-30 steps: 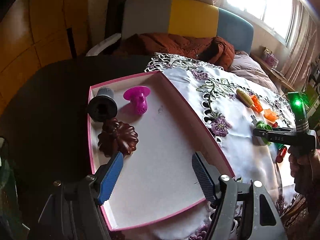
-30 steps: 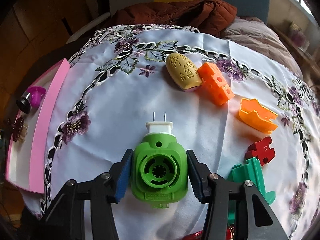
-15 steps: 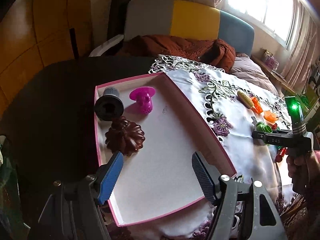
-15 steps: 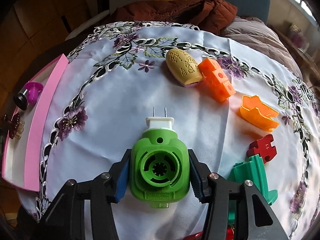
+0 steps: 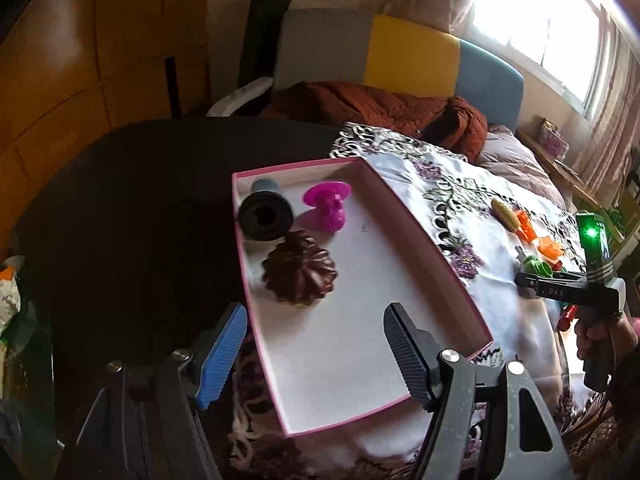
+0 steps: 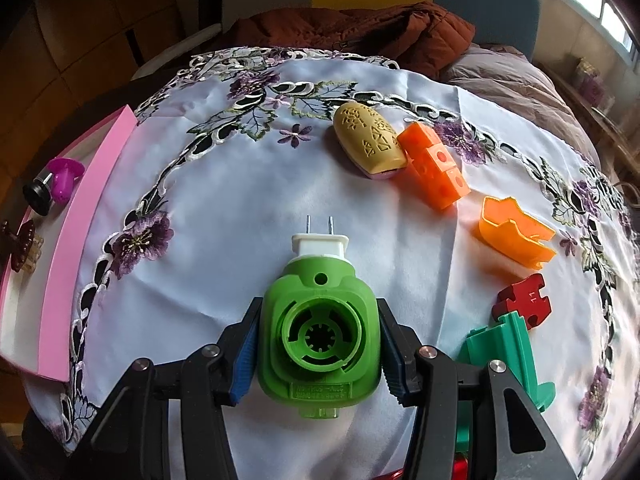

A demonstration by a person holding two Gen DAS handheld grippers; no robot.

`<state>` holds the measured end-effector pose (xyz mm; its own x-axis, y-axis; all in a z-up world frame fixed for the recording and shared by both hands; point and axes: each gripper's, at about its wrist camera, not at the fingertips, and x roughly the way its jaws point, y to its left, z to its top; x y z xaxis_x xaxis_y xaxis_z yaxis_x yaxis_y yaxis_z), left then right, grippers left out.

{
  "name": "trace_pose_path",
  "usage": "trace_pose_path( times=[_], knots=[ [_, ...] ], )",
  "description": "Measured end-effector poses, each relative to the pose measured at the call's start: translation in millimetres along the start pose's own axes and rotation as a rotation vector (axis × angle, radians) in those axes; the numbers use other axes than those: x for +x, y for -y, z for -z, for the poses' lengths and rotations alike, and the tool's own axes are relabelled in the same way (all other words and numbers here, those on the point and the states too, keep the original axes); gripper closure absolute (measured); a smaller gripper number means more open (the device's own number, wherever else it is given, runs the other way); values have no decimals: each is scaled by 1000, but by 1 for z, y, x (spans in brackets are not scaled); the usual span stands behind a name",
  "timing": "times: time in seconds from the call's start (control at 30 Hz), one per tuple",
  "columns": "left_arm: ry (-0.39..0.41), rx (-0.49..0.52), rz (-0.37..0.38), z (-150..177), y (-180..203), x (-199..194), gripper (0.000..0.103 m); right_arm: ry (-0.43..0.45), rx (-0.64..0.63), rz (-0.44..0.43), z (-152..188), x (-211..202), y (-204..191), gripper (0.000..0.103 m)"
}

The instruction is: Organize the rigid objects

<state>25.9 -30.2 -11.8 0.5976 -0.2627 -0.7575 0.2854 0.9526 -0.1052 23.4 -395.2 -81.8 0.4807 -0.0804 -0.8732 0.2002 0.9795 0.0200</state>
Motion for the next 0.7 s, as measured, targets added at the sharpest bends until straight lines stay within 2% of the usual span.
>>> trace_pose_path(
  times=[0.23,0.47,0.7],
  knots=[
    [-7,-41,-27,10,-22,0,31,3,40,49,-1,0,-4,51],
    [-6,-75,-21,16,-38,-1,31,9,72,98,-2,-1,-11,51],
    [-24,-105,-21,23,-51,5,31,39,64,53,-1,-15,-33,51]
  ],
)
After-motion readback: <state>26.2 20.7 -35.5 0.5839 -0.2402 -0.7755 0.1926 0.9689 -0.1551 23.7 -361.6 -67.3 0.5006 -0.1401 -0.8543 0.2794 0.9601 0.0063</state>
